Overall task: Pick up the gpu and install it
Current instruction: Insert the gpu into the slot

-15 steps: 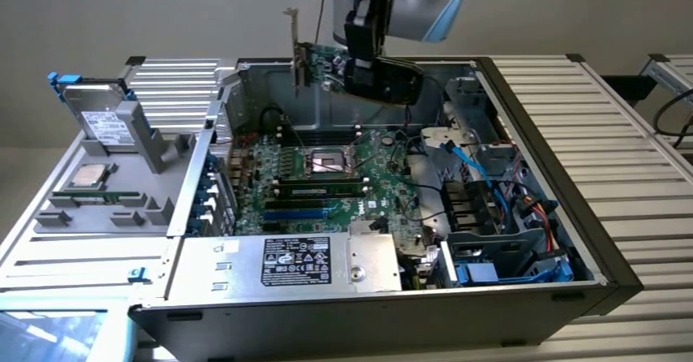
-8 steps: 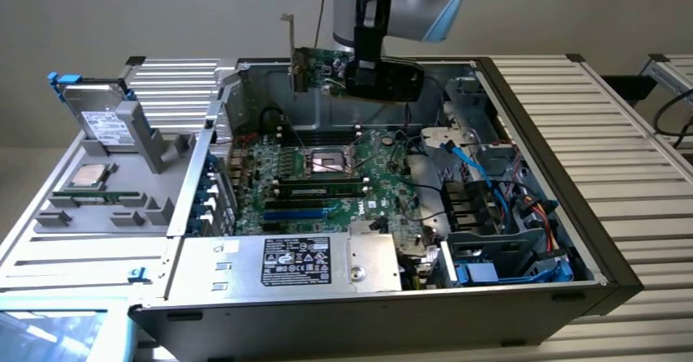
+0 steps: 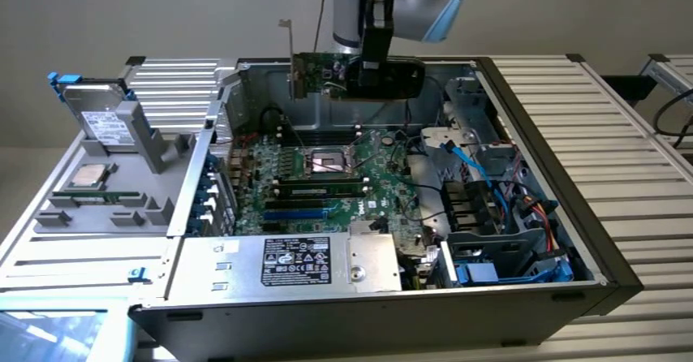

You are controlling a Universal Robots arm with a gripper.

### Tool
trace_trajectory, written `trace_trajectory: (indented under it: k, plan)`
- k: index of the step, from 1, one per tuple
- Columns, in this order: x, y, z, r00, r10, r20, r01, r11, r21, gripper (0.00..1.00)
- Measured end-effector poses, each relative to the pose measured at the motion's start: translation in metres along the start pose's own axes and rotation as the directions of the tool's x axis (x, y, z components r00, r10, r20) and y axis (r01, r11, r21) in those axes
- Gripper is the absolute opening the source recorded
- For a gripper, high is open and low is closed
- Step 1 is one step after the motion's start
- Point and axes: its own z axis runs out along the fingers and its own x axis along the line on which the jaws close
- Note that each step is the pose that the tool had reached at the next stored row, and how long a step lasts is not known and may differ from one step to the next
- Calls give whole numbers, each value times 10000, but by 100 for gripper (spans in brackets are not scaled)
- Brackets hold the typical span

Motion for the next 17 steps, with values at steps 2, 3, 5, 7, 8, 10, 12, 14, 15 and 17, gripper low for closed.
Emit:
trace_trajectory:
  k: [2,3,5,7,8,10,12,14,15,17]
  plan:
    - [0,0,0,9996,-277,-5,277,9996,18,28]
    - [0,0,0,9996,-289,-5,289,9996,18,28]
    - [0,0,0,9996,-293,-5,293,9996,18,28]
    - [0,3,1,9996,-292,-7,292,9996,33,28]
    - [0,12,3,9996,-292,-12,292,9995,123,28]
    - [2,35,6,9996,-290,-41,291,9989,354,28]
    - [5,75,14,9996,-290,-58,293,9985,463,28]
    - [7,111,24,9995,-297,-65,299,9985,466,28]
    - [8,125,28,9995,-298,-73,301,9985,466,28]
    - [8,141,38,9995,-301,-112,306,9984,467,28]
